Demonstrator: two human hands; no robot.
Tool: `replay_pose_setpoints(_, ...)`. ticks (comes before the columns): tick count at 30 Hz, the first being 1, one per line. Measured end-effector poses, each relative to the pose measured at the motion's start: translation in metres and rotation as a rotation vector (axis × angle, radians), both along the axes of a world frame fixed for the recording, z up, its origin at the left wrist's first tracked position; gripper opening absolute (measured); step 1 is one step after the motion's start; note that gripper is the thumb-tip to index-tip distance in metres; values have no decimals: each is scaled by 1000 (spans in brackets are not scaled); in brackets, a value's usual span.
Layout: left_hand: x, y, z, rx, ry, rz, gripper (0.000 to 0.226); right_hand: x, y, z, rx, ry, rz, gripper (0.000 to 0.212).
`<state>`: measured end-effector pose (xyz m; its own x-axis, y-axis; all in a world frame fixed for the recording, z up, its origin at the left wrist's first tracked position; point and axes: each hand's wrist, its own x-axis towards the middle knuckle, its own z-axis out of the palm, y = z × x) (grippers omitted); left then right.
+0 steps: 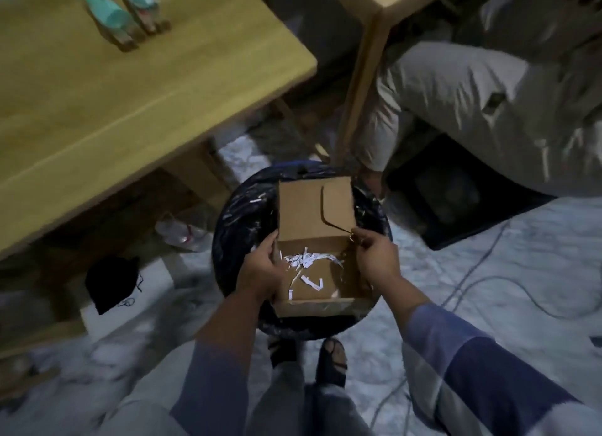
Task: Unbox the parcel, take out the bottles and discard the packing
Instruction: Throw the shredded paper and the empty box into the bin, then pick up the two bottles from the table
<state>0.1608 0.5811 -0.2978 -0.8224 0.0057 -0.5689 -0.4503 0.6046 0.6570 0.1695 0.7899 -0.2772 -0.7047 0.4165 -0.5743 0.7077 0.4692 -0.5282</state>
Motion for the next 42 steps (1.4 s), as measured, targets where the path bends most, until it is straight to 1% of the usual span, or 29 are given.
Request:
replay_pose_setpoints(3,-21,-5,-90,-93,-66,-25,43,-16,-4,-80,-63,-49,-26,40)
replay_pose_setpoints(7,-36,2,-171,-188,-125,-109,54,-31,-10,-181,-60,-136,-20,33)
replay_pose_setpoints(9,-32,4,-207,-225,-220,-136,42,-34,-11,-217,-45,-189,26,30)
replay_pose_setpoints(10,-31,5,-222,-249,-252,-147,36,-36,-12,-232,-41,-233,90,31)
replay_pose_setpoints(12,-31,6,-244,-282,-288,-200,31,-40,-16,-249,-55,-336,265,35)
replay_pose_setpoints(13,-33,7,-247,-295,-313,-248,30,-41,-17,-252,-53,-360,333,37)
replay_pose_setpoints(15,-32,10,-244,-326,-342,-302,31,-39,-20,-249,-54,-378,400,40)
replay_pose_setpoints(17,-28,9,-223,-292,-354,-258,35,-36,-20,-228,-24,-381,440,40)
replay_pose_setpoints(19,-24,9,-187,-250,-345,-205,36,-31,-20,-196,-28,-398,455,37)
replay_pose_setpoints(21,-21,10,-143,-196,-349,-159,38,-25,-18,-156,-70,-394,434,33)
replay_pose_setpoints(23,-22,11,-93,-144,-314,-104,40,-21,-17,-112,-118,-378,402,31)
replay_pose_setpoints(25,-21,9,-40,-121,-292,-79,42,-19,-17,-63,-155,-340,380,29)
replay_pose_setpoints(27,-18,6,12,-54,-293,-59,42,-18,-20,-12,-177,-282,348,26)
replay_pose_setpoints(29,-12,0,62,-53,-271,-20,39,-15,-28,35,-183,-217,316,17)
replay_pose_setpoints(30,-10,-4,85,-59,-244,2,37,-15,-32,54,-192,-185,299,16)
replay_pose_setpoints(32,-6,-14,123,-49,-177,44,32,-16,-42,90,-215,-150,296,21)
replay_pose_setpoints(33,-5,-19,142,-55,-147,52,30,-17,-48,108,-216,-132,304,21)
replay_pose_setpoints(35,-4,-33,174,-68,-102,81,28,-23,-61,145,-203,-92,343,20)
replay_pose_setpoints(36,-4,-42,188,-70,-83,96,28,-28,-68,162,-188,-66,367,24)
replay_pose_setpoints(38,-8,-62,213,-78,-52,130,30,-41,-83,189,-159,-21,416,32)
replay_pose_setpoints(42,-25,-110,251,-82,50,215,34,-73,-121,237,-130,40,507,35)
